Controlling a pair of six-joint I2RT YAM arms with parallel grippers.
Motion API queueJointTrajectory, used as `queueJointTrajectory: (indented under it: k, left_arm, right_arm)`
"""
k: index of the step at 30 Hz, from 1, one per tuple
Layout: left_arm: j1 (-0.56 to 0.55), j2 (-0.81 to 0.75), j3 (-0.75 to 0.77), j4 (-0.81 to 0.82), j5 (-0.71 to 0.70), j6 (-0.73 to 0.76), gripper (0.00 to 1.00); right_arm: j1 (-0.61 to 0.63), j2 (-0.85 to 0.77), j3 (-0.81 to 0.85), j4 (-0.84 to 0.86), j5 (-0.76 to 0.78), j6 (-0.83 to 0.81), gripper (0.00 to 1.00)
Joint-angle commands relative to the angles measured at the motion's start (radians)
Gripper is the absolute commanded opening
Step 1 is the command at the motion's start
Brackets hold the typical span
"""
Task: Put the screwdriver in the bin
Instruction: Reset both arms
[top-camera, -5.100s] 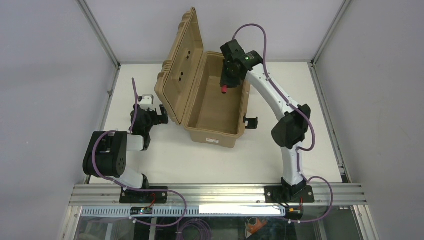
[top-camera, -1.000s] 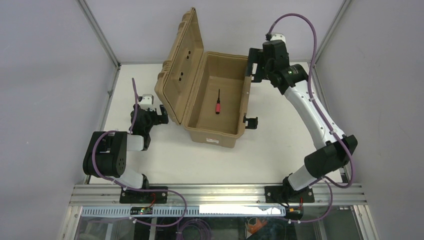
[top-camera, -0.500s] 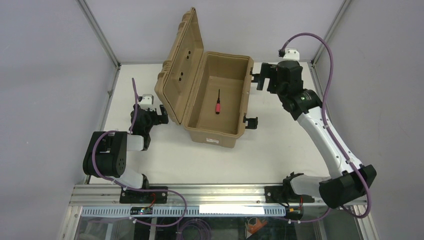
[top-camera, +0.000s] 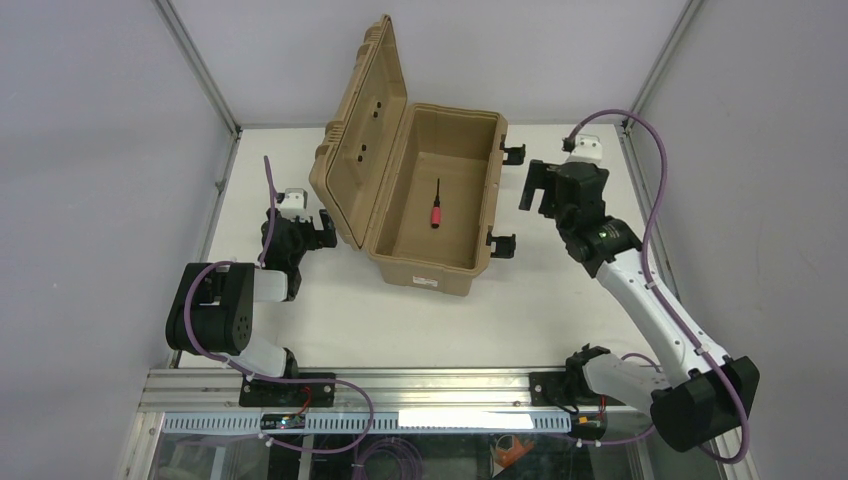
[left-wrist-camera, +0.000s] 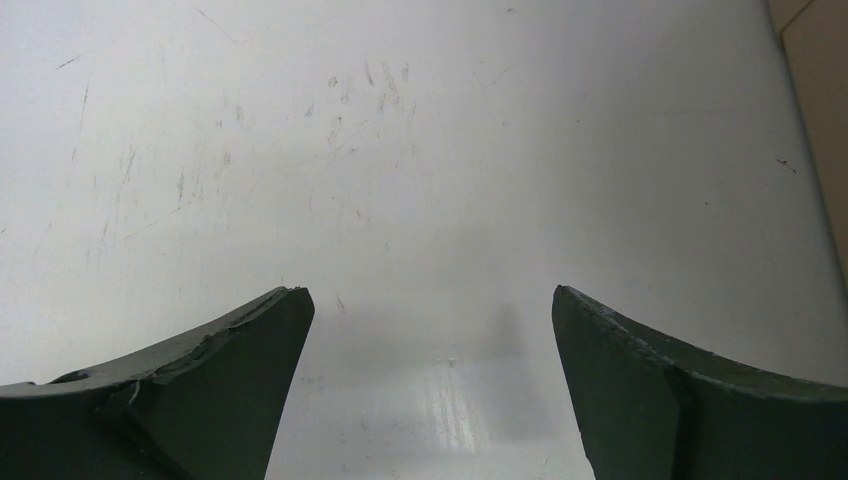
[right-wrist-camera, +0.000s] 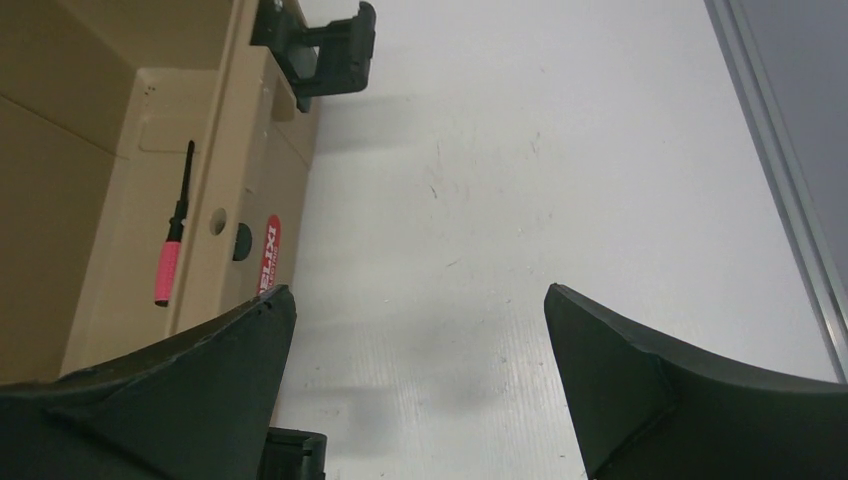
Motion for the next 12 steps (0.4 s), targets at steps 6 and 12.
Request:
queueJointTrajectory:
  k: [6, 12]
  left_arm:
    - [0.005, -0.029, -0.002, 0.039, 0.022, -0.01, 0.99]
    - [0.005, -0.028, -0.002, 0.038, 0.022, -0.01, 0.99]
  right_arm:
    - [-0.005, -0.057, -0.074, 0.12, 0.052, 0.032, 0.99]
    - [-0.005, -0.054, -0.082, 0.13, 0.062, 0.031, 1.0]
